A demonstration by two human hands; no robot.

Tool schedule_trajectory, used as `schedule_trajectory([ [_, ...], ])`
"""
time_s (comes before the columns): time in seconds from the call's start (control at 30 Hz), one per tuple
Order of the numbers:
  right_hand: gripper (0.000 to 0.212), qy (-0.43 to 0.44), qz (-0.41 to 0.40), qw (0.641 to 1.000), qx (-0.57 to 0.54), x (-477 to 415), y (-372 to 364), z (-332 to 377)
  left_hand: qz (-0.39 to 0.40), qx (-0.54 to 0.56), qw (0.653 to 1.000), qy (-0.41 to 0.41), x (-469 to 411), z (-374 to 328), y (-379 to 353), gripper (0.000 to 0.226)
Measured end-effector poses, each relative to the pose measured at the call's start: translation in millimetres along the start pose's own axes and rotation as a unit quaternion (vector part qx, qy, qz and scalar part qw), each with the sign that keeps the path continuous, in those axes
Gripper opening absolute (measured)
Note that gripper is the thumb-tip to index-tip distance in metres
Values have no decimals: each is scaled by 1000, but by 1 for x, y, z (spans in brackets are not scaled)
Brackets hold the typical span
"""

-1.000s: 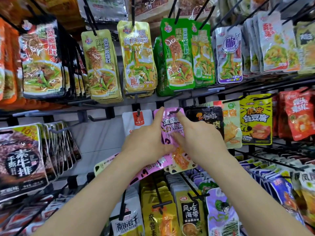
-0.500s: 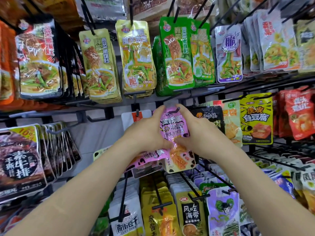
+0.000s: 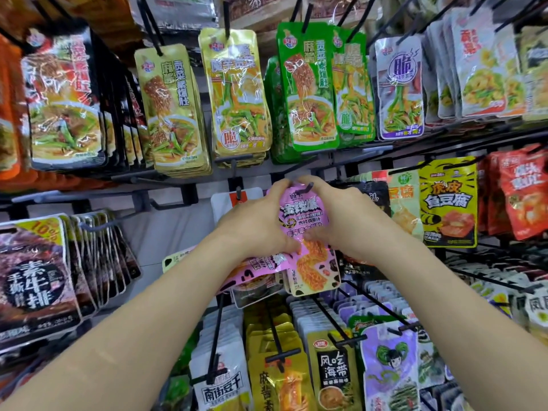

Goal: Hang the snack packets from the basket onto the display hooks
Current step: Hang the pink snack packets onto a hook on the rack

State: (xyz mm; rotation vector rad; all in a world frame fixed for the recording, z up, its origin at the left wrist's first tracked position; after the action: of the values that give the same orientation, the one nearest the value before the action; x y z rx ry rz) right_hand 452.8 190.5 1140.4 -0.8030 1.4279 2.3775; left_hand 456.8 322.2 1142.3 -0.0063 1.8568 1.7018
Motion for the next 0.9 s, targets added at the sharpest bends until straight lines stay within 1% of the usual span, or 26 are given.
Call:
schedule_trajectory([
  [0.1,82,3,-57,998,-36,10,-3,-7,-7,-9,1000,3,2,-1,0,108],
  [0.27,74,42,-135,985,-101,27,-9,-14,-41,-6,999,9,13,-2,-1,113],
  [0.37,68,44,-171,979,-106,33,-11,-15,-51,2,998,23,19,1,-4,112],
  [0.47,66,34,-169,981,-86,32,-10,-12,-59,1,998,22,17,3,-5,108],
  [0.6,61,26,-137,990,-9,24,-5,-4,-65,-5,998,24,13,3,0,102],
  [0.7,61,9,-143,990,3,24,0,-8,-75,3,997,22,21,-2,3,102],
  [0.77,55,4,-154,988,-6,30,4,-11,-100,15,995,20,33,-8,8,98],
  [0.8,49,-1,-162,986,-36,36,8,-14,-115,14,993,19,40,-9,12,92],
  [0.83,38,-20,-166,980,-105,42,15,-20,-127,12,992,19,47,-10,16,82],
  [0.87,26,-52,-150,964,-212,49,18,-28,-144,20,989,14,53,-11,20,65],
  [0.9,17,-86,-101,931,-340,58,16,-34,-169,43,985,4,60,-11,23,45],
])
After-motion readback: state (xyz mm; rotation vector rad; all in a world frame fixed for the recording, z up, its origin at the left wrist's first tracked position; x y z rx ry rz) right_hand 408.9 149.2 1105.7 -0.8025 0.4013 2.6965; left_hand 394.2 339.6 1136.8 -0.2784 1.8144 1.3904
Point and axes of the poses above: each hand's wrist, its own x-axis away from the middle knuckle, its own y-axis out of the back of the hand, z = x × y, the point moved 7 cm from there along -x, towards the middle knuckle, and after that the axes turned 14 degrees about -y, right-handed, at the moved point
